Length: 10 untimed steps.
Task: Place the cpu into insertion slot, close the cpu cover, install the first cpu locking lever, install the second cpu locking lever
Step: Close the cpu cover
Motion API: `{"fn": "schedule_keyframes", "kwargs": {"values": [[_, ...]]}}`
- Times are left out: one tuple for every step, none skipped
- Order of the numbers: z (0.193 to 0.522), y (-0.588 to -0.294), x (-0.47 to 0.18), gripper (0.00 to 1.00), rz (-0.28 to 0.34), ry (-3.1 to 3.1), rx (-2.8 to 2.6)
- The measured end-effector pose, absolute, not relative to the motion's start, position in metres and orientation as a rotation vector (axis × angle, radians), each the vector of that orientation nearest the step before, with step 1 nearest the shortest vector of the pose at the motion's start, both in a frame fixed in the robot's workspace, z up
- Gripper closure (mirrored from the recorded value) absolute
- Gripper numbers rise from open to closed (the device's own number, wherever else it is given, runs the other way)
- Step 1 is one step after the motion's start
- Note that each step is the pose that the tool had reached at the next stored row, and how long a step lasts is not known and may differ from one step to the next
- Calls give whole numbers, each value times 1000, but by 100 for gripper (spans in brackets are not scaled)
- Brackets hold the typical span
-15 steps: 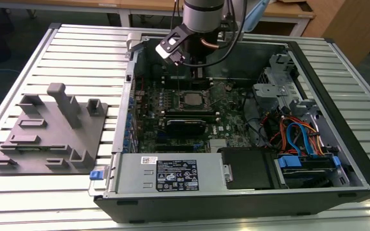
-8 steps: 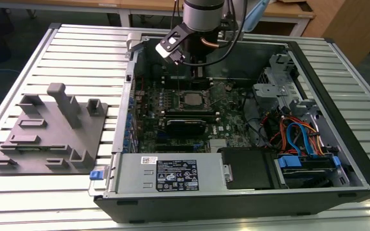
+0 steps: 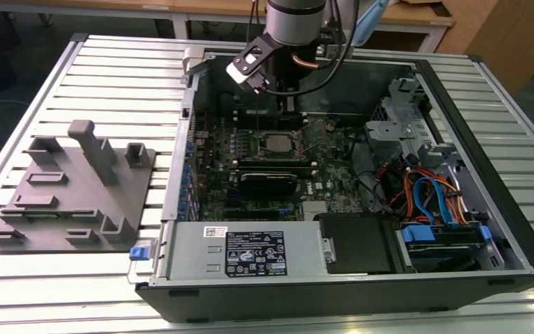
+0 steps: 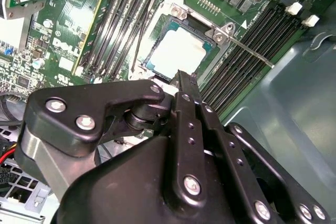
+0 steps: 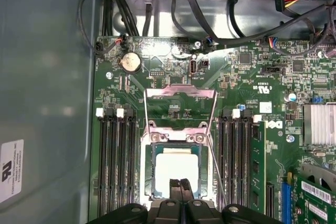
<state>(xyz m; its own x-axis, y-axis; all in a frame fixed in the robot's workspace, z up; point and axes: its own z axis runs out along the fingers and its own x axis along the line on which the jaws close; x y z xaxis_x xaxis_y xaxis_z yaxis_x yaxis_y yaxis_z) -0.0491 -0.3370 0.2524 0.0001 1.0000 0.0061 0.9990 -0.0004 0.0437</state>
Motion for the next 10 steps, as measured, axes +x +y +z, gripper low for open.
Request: {"fn": "schedule_keyframes", "kwargs": {"values": [[252,-337,-48,90,55,2202,2203],[252,-337,-47,90,55,2202,2203],[252,-337,-47,90,55,2202,2203],[252,-337,-46,90,55,2202,2203],[252,-337,-45,90,55,2202,2203],[252,-337,-45,90,55,2202,2203],[252,-337,-45,90,55,2202,2203],[252,-337,-45,90,55,2202,2203],[252,-337,-45,90,55,2202,2203],[252,-337,-45,90,55,2202,2203]]}}
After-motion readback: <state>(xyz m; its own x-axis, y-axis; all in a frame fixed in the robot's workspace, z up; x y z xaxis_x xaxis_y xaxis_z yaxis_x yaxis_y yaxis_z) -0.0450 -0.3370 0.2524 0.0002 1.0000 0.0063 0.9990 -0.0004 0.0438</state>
